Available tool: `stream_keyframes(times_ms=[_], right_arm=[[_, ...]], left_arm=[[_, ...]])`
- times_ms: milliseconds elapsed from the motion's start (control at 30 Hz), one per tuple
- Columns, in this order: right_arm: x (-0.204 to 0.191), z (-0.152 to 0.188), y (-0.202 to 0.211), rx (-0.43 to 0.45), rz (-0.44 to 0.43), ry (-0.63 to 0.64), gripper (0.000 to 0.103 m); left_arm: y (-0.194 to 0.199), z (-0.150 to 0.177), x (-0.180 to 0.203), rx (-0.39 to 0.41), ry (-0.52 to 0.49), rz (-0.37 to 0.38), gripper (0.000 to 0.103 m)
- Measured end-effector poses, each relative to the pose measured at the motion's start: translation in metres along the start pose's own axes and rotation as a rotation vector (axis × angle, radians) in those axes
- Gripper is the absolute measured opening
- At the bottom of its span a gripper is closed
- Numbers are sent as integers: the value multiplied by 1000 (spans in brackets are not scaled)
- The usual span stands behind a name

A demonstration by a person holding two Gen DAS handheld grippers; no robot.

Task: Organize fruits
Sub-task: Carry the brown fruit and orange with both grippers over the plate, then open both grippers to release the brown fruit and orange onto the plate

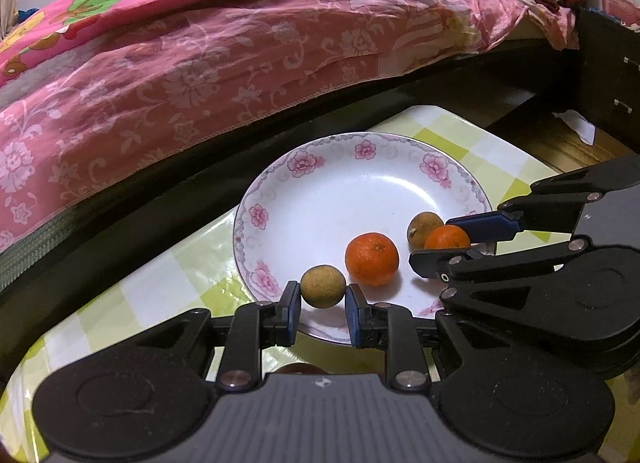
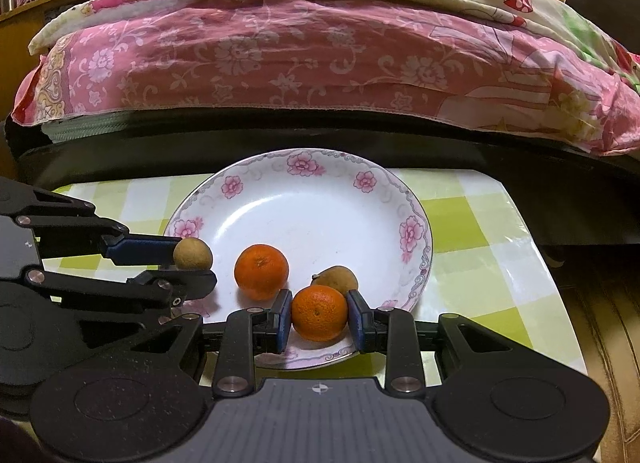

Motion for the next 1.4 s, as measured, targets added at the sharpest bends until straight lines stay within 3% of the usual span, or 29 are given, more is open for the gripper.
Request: stream_keyframes(times_ms=[833, 1400], right_arm=[[5, -3, -8, 11, 11, -19, 27], [12, -15, 6, 65, 23, -57, 32]], left_arm=[[-8, -3, -1, 5, 9, -20, 33], [5, -14, -5, 63, 25, -24, 38]])
Point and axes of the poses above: each gripper's, at about its wrist camera, not at the fingertips, and y roughly against the way its jaws point, x to its right, z to its underside, the point moved 3 cm from there along -y, roughly the way its jaws point, and after that the axes turned 4 degrees about x, right-handed, at the moved point
